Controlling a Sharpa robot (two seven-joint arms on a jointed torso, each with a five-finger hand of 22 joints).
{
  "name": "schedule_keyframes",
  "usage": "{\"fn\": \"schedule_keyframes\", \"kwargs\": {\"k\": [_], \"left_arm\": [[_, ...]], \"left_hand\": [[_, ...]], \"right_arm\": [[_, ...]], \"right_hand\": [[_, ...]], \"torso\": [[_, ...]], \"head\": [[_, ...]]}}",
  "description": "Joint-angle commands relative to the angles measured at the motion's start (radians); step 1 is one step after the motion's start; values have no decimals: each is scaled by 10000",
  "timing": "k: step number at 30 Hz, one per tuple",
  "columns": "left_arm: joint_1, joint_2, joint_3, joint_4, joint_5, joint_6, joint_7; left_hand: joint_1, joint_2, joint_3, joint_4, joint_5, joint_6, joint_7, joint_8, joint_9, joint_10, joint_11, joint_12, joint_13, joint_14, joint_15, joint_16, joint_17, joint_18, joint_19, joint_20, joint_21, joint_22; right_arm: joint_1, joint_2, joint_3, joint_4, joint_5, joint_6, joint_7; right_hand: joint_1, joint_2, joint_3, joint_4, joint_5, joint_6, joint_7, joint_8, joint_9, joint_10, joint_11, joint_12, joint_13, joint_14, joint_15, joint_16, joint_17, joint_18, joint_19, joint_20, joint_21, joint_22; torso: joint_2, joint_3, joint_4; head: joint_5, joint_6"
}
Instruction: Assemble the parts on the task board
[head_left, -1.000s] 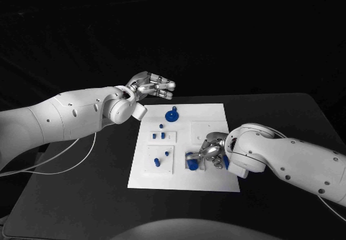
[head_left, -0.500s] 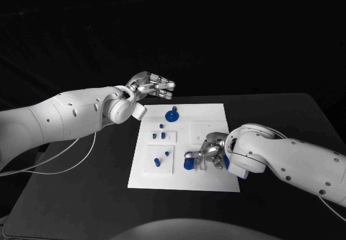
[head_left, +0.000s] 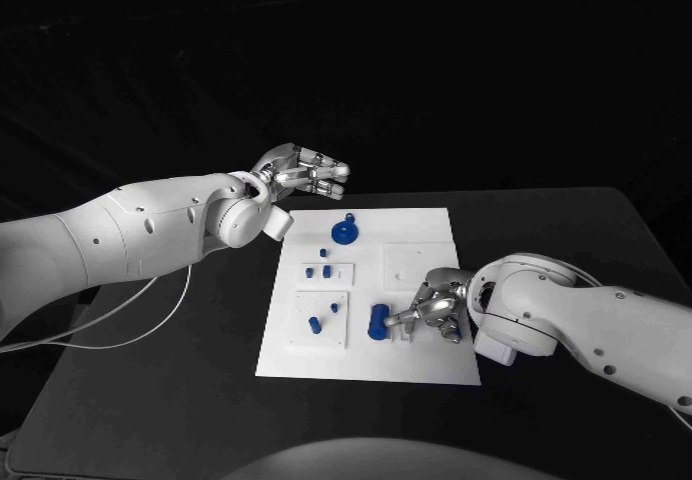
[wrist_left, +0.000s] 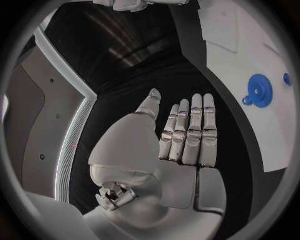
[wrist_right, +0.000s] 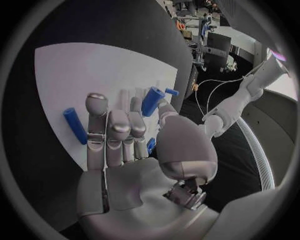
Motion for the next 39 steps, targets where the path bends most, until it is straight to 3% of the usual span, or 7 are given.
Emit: {"fn": "schedule_keyframes", "kwargs": {"k": [1, 2, 4, 16, 24, 27, 39], "left_arm": [[1, -3, 6, -6, -27, 122, 44], [1, -10, 6, -20, -30, 124, 43], [1, -17, 5, -36, -32, 125, 46], [1, -46, -6, -68, -41, 138, 30], [1, -58, -15, -60, -50, 178, 28], [1, -54, -17, -57, -53, 193, 23], [1, -54, -26, -56, -80, 255, -12]], "left_hand": [[-97, -38, -24, 59, -8, -94, -5, -28, -4, -62, -29, -25, 3, -67, 18, -50, 14, -159, -48, 9, -45, -17], [-97, -37, -19, 72, -8, -89, -7, -28, -4, -62, -30, -25, 2, -68, 18, -50, 15, -159, -48, 10, -48, -16], [-96, -37, -15, 84, -9, -84, -8, -28, -4, -61, -31, -25, 2, -70, 18, -50, 16, -158, -47, 10, -51, -15], [-103, -41, -15, 104, -8, -86, -8, -31, -5, -57, -31, -25, 3, -72, 19, -49, 18, -160, -50, 11, -56, -15], [-99, -51, -9, 119, -8, -85, -8, -30, -4, -58, -32, -24, 3, -82, 21, -52, 17, -162, -53, 13, -62, -15], [-106, -39, -4, 131, -4, -82, -9, -28, -4, -62, -32, -26, 2, -85, 22, -52, 17, -163, -55, 14, -64, -16], [-101, -40, 2, 149, -2, -89, -7, -29, -4, -72, -29, -25, 2, -94, 25, -50, 18, -162, -60, 17, -71, -16]], "right_arm": [[-12, -97, -1, 132, -69, 80, 518], [-17, -144, 0, 182, -79, 151, 558], [-27, -185, 0, 236, -87, 226, 590], [-179, -198, -1, 418, -243, 481, 619], [-274, -61, 0, 343, -609, 306, 481], [-303, 0, -1, 298, -723, 163, 433], [-375, 237, -2, 125, -1003, -175, 197]], "right_hand": [[-20, 35, -517, 73, 480, -72, -62, 30, 810, -20, -86, 26, 41, 20, -80, -33, -10, -81, 489, -81, 63, -5], [20, 418, -1293, -133, 683, -162, -97, -11, 1796, -20, -100, 23, 43, 25, -91, -25, -6, -92, 489, -93, 78, 8], [3, 308, -1166, 0, 633, -130, -138, -16, 2291, -18, -119, 34, 47, 25, -106, -4, 5, -98, 492, -102, 78, 7], [145, 186, -1060, -303, 460, 66, -257, -3, 4206, 24, -207, 105, 85, 27, -137, 43, 42, -153, 498, -144, 135, 42], [500, 361, -733, -678, 92, 174, -311, -14, 4505, 67, -213, 153, 103, 39, -137, 63, 51, -179, 494, -136, 159, 49], [490, -49, 252, -585, -276, 239, -314, -9, 4418, 83, -219, 169, 106, 41, -132, 66, 45, -183, 495, -133, 168, 54], [150, 255, 498, -561, -155, 242, -343, -11, 4385, 112, -227, 223, 133, 43, -130, 65, 18, -193, 497, -132, 162, 41]], "torso": [[-5, 10, -17], [-5, 14, -18], [0, 21, -9], [1, 11, 6], [1, 0, 1], [-1, -2, 0], [3, 3, 9]], "head": [[19, 12], [19, 12], [21, 7], [26, -25], [27, -19], [31, -8], [50, -48]]}}
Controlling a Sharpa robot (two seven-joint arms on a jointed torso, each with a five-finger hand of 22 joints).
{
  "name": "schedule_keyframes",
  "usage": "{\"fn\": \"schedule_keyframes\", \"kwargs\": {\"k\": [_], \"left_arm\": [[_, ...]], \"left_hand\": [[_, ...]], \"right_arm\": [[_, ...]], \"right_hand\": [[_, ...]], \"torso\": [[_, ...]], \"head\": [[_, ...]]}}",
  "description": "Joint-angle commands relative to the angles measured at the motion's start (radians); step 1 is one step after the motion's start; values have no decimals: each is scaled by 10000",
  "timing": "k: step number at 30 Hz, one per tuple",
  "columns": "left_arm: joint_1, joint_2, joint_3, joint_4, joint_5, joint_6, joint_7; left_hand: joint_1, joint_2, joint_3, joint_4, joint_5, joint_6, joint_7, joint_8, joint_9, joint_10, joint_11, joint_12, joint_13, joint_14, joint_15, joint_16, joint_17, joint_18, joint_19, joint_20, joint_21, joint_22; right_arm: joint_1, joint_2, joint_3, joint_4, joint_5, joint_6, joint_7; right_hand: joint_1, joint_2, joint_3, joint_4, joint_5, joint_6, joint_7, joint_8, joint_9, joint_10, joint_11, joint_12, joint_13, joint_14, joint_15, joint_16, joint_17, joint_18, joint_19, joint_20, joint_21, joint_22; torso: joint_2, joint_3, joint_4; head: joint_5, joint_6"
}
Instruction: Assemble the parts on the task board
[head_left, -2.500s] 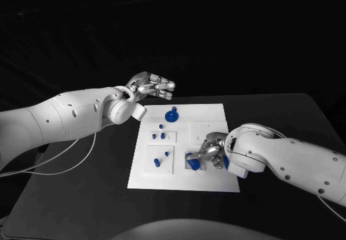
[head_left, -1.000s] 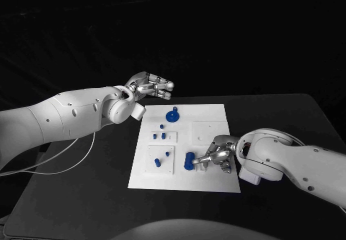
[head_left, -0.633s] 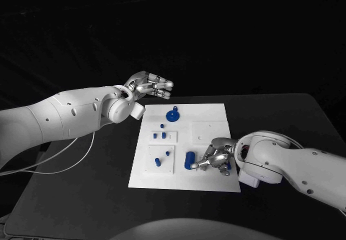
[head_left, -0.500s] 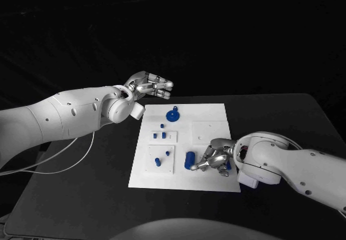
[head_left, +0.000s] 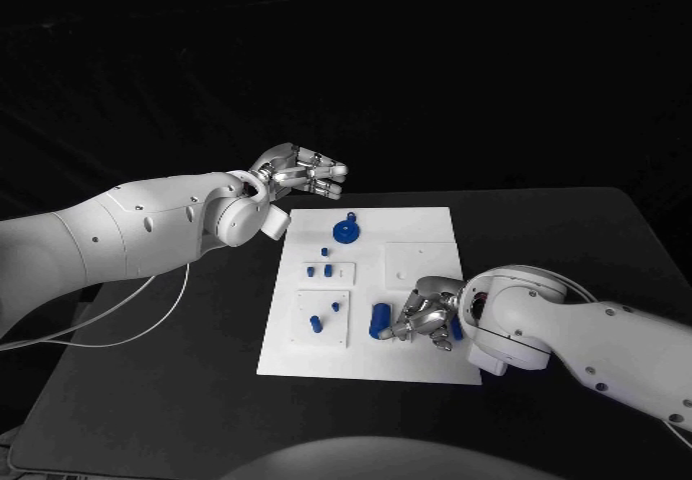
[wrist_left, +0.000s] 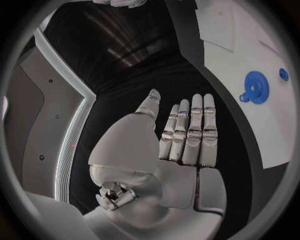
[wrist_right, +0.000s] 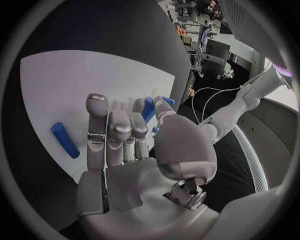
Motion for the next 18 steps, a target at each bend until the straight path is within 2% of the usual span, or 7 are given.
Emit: {"fn": "schedule_keyframes", "kwargs": {"k": [1, 4, 9, 11, 12, 14, 18], "left_arm": [[1, 11, 5, 17, -45, 185, 23], [1, 15, 4, 12, -52, 203, 6], [1, 20, 2, 10, -57, 219, -16], [1, 24, 2, 9, -64, 225, -27], [1, 24, 2, 9, -70, 229, -31], [1, 25, 1, 8, -84, 232, -37], [1, 23, 1, 6, -109, 235, -44]], "left_hand": [[-62, 0, -21, 60, -2, -89, -7, -29, -5, -72, -28, -25, 2, -58, -11, -50, 11, -162, -60, 18, -32, -16], [-62, 0, -21, 60, -2, -89, -7, -29, -5, -72, -28, -25, 2, -58, -11, -50, 11, -162, -60, 18, -32, -16], [-51, -3, -18, 63, -2, -84, -8, -29, -4, -72, -27, -24, 3, -66, -7, -52, 12, -162, -62, 20, -36, -16], [-51, -3, -18, 63, -2, -84, -8, -29, -4, -72, -27, -24, 3, -66, -7, -52, 12, -162, -62, 20, -36, -16], [-51, -3, -18, 63, -2, -84, -8, -29, -4, -72, -27, -24, 3, -66, -7, -52, 12, -162, -62, 20, -36, -16], [-39, 6, -8, 62, 8, -96, -3, -30, -5, -85, -23, -25, 3, -62, -8, -50, 14, -161, -63, 19, -37, -15], [-39, 6, -8, 62, 8, -96, -3, -30, -5, -85, -23, -25, 3, -62, -8, -50, 14, -161, -63, 19, -37, -15]], "right_arm": [[-17, 41, -2, -72, -325, -142, -150], [-22, 64, -2, -143, -501, 48, -195], [-31, 68, -2, -216, -744, 249, -231], [-34, 41, -2, -238, -899, 282, -224], [-35, 27, -2, -249, -955, 296, -218], [-36, -1, -2, -263, -1029, 315, -209], [-42, -36, -2, -264, -1090, 385, -184]], "right_hand": [[-204, 131, -41, 68, 181, 9, -5, -11, -13, 61, -42, 34, 139, 9, -27, 20, -21, -191, 470, -33, 47, 1], [-407, 573, -275, -7, 144, -59, 5, -14, -15, 35, -40, 9, 132, 2, -26, 0, -54, -188, 462, -34, -2, -27], [-271, 770, -322, -352, 116, -82, -1, -14, -85, 21, -46, -2, 132, -1, -29, -23, -85, -197, 458, -32, -40, -47], [-149, 666, 101, -509, -405, -97, -5, -21, -182, 14, -45, -22, 122, -1, -32, -34, -97, -205, 457, -35, -33, -44], [-190, 427, 599, -434, -616, -78, -3, -20, -253, 17, -44, -18, 124, 1, -33, -29, -95, -209, 457, -35, -28, -40], [-271, 93, 1238, -322, -592, -49, -4, -11, -291, 20, -37, -14, 125, -2, -27, -30, -102, -210, 460, -29, -9, -27], [-283, 13, 1388, -336, -579, -48, -5, -12, -290, 20, -42, -17, 122, -1, -21, -28, -105, -211, 456, -28, 3, -13]], "torso": [[1, 3, 3], [2, 3, -1], [-1, 6, -11], [-3, 2, -11], [-4, -3, -12], [-5, -6, -12], [-4, 4, -7]], "head": [[4, -29], [6, -49], [11, -79], [11, -81], [9, -86], [8, -90], [13, -95]]}}
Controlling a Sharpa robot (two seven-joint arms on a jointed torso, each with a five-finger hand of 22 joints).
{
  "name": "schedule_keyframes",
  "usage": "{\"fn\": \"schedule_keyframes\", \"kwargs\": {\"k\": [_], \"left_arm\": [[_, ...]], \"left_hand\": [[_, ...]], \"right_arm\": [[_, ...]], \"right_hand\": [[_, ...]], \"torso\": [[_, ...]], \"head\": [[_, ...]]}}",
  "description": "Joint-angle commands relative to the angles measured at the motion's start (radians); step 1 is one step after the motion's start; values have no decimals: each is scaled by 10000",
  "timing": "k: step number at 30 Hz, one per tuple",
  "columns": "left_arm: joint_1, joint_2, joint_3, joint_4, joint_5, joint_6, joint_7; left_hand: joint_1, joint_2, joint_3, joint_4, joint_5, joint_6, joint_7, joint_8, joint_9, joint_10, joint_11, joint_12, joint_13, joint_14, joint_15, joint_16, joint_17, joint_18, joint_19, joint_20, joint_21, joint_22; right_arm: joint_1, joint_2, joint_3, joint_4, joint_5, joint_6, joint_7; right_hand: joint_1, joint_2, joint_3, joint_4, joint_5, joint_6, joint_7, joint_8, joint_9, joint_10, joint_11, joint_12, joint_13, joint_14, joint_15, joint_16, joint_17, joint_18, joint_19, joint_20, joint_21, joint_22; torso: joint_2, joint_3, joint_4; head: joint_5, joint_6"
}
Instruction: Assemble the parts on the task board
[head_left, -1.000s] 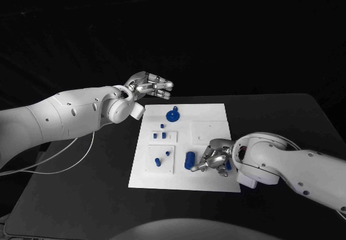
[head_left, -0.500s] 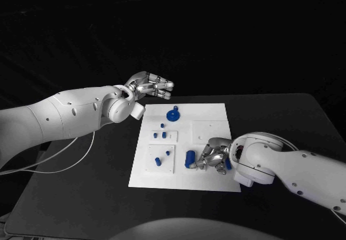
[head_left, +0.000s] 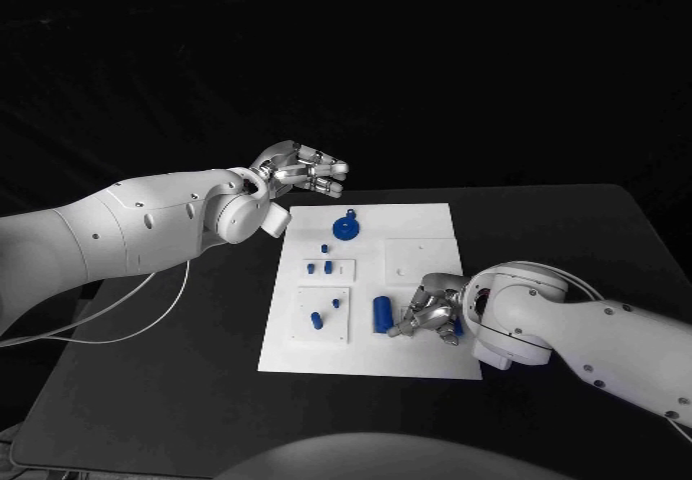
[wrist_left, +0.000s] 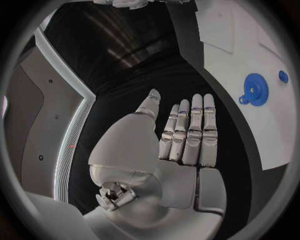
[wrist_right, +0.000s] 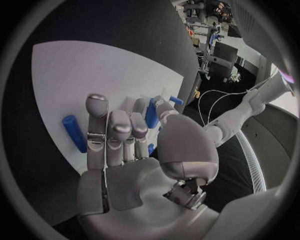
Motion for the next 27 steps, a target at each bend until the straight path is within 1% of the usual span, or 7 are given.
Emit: {"fn": "schedule_keyframes", "kwargs": {"k": [1, 9, 13, 16, 18, 26, 27], "left_arm": [[1, 11, 5, 14, -74, 161, 23], [1, -3, 4, 17, -100, 155, 16], [1, -6, 3, 16, -105, 152, 13], [1, -8, 3, 13, -107, 150, 11], [1, -8, 3, 13, -108, 151, 10], [1, -11, 2, 14, -112, 152, 10], [1, -13, 2, 16, -113, 151, 9]], "left_hand": [[-39, 5, -9, 62, 8, -96, -3, -30, -5, -51, 12, -25, 3, -63, -8, -50, 15, -161, -63, 20, -38, -15], [-17, -6, -3, 48, 7, -97, -4, -30, -5, -52, 13, -24, 3, -70, -7, -51, 17, -160, -64, 21, -41, -14], [-17, -6, -3, 48, 7, -97, -4, -30, -5, -52, 13, -24, 3, -70, -7, -51, 17, -160, -64, 21, -41, -14], [-17, -6, -3, 48, 7, -97, -4, -30, -5, -52, 13, -24, 3, -70, -7, -51, 17, -160, -64, 21, -41, -14], [-17, -6, -3, 48, 7, -97, -4, -30, -5, -52, 13, -24, 3, -70, -7, -51, 17, -160, -64, 21, -41, -14], [-15, -11, -4, 45, 5, -96, -2, -30, -5, -52, 13, -25, 2, -75, -6, -50, 19, -161, -68, 23, -47, -14], [-15, -11, -4, 45, 5, -96, -2, -30, -5, -52, 13, -25, 2, -75, -6, -50, 19, -161, -68, 23, -47, -14]], "right_arm": [[-7, -37, 3, -20, -440, 244, -46], [-21, -50, 3, 16, -343, 370, 20], [-26, -62, 3, 35, -203, 401, 86], [-28, -80, 3, 70, -124, 403, 156], [-30, -94, 3, 101, -95, 393, 201], [-40, -161, 4, 218, -45, 305, 348], [-42, -171, 3, 237, -41, 278, 374]], "right_hand": [[13, -120, 26, -24, -22, -49, 8, -11, -12, 19, -41, -22, 120, 1, -23, -27, -16, -58, 458, -28, 22, 20], [96, -394, 25, 25, -14, -3, 13, -13, -63, 20, -32, -22, 115, 1, -17, -33, -27, -57, 456, -21, 4, 30], [246, -689, -57, 198, -229, 45, 25, -9, -53, 24, -24, -11, 120, -2, -14, -31, -27, -56, 457, -19, 8, 48], [475, -929, -102, 497, -481, 80, 33, -10, -17, 22, -16, -19, 115, 1, -9, -17, -14, -54, 460, -16, 20, 67], [560, -1024, -153, 677, -517, 92, 40, -7, 2, 28, -17, -11, 120, 0, -8, -16, -10, -53, 460, -16, 15, 76], [573, -1068, -218, 853, -532, 107, 41, -9, 31, 36, -17, 1, 127, -1, -10, -15, -6, -52, 467, -18, 40, 91], [561, -1075, -224, 960, -517, 107, 37, -10, 48, 39, -22, 2, 127, -1, -12, -10, 1, -50, 464, -19, 32, 93]], "torso": [[-3, 2, 9], [-2, -4, 7], [1, -4, 7], [-2, -4, 6], [0, -3, 7], [-2, -2, 3], [0, -1, 6]], "head": [[-5, -9], [-6, -8], [-7, -10], [-7, -11], [-6, -18], [-5, -29], [-5, -31]]}}
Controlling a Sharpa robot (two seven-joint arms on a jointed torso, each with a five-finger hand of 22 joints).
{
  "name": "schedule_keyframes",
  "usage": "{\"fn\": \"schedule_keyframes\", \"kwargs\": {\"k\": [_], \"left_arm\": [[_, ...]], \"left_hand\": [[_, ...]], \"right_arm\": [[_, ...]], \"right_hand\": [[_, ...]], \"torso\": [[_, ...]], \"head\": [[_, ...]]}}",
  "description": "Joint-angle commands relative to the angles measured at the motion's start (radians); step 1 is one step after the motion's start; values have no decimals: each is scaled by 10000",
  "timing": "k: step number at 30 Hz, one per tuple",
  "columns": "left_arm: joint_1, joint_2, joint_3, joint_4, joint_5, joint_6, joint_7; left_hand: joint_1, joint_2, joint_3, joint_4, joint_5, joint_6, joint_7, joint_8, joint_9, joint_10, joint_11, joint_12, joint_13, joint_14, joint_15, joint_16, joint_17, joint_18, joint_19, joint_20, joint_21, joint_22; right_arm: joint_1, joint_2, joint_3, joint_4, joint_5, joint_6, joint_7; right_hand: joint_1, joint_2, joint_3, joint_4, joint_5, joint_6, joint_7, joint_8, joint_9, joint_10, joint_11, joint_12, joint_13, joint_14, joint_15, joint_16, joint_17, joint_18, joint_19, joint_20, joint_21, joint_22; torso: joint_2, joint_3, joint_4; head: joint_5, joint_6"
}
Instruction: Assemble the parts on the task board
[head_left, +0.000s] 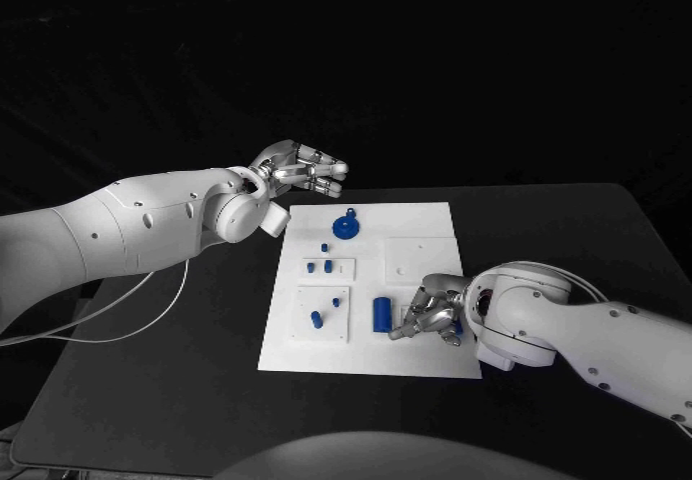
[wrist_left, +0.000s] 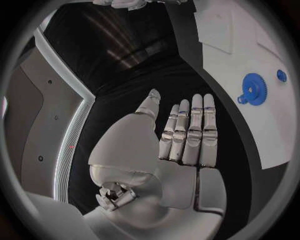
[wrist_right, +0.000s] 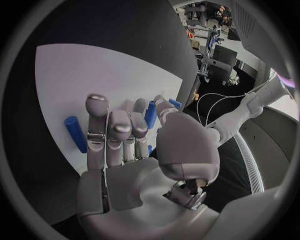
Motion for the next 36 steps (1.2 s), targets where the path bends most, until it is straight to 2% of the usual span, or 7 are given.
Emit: {"fn": "schedule_keyframes", "kwargs": {"k": [1, 12, 18, 22, 26, 31, 36], "left_arm": [[1, 2, 5, 16, -31, 129, 53], [1, -16, 4, 27, 35, 22, 117], [1, -71, 3, 102, 222, -117, 178], [0, -130, 2, 185, 286, -189, 201], [0, -187, 0, 254, 313, -215, 207], [0, -207, -7, 232, 324, -189, 233], [-1, -198, -27, 214, 327, -168, 234]], "left_hand": [[-16, -11, -3, 45, 5, -96, -2, -30, -5, -53, 13, -25, 2, -75, -6, -50, 11, -161, -68, 23, -47, -15], [-18, 13, 1, 47, 11, -75, -12, -27, -4, -19, 2, -23, 3, -53, -15, -44, 18, -158, -53, 17, -42, -9], [-19, 29, 0, 42, 17, -51, -22, -25, -3, 14, -10, -23, 3, -18, -27, -43, 24, -157, -33, 6, -31, -4], [-17, 31, 0, 37, 20, -44, -24, -26, -4, 24, -14, -24, 2, -4, -32, -43, 26, -157, -24, 1, -26, -2], [-1, 30, 2, 19, 19, -39, -26, -28, -4, 33, -18, -24, 2, 6, -35, -46, 24, -160, -17, -5, -20, 0], [-23, 20, -14, 26, 16, -30, -26, -26, -3, 38, -17, -24, 2, -1, -33, -48, 21, -165, -23, -3, -23, -2], [-33, 16, -29, 28, 17, -35, -26, -29, -4, 40, -16, -25, 2, -4, -32, -48, 19, -167, -26, -3, -25, -3]], "right_arm": [[-15, -24, -4, 58, 65, 106, 223], [-16, -517, 111, 246, 225, -35, 535], [22, -1279, 604, 550, 1046, 154, 1096], [67, -1817, 854, 675, 1208, 290, 1002], [95, -2248, 958, 759, 1127, 486, 855], [106, -2561, 1005, 796, 876, 591, 444], [107, -2663, 1015, 776, 438, 653, -146]], "right_hand": [[-36, -93, 5, 183, -37, 69, 19, -7, 27, 38, -20, 0, 128, 0, -15, -8, 18, -52, 466, -20, 28, 9], [-126, 287, 78, 103, 22, -149, 62, -36, -204, 37, -4, -6, 127, -6, -22, -42, -9, -35, 471, -29, 3, -14], [-176, 1343, -188, -1140, 387, -677, 292, -29, -2972, -12, 100, -61, 108, -7, 38, -109, -85, 38, 463, 32, -29, -49], [-222, 1424, 173, -1608, 337, -692, 340, -25, -4425, -40, 145, -110, 75, -18, 68, -135, -116, 78, 463, 64, -50, -60], [-233, 1394, 758, -1999, 612, -690, 354, -24, -5018, -5, 140, 83, 206, -7, 76, -59, -51, 82, 466, 69, -42, -54], [-367, 1102, 679, -1740, 405, -492, 298, 15, -4861, 40, 98, 151, 253, -5, 58, -25, -23, 84, 472, 66, -6, -44], [-302, 712, 684, -1006, 183, -286, 121, 93, -1953, 72, -14, 148, 287, -6, -12, -18, -15, 2, 462, -22, -7, -70]], "torso": [[3, 4, 2], [-13, 2, -11], [-7, 5, -19], [-16, 5, -30], [-7, 15, -27], [-1, 25, -16], [3, 9, 1]], "head": [[6, -3], [-25, 36], [-151, 67], [-181, 88], [-212, 149], [-262, 149], [-281, 151]]}}
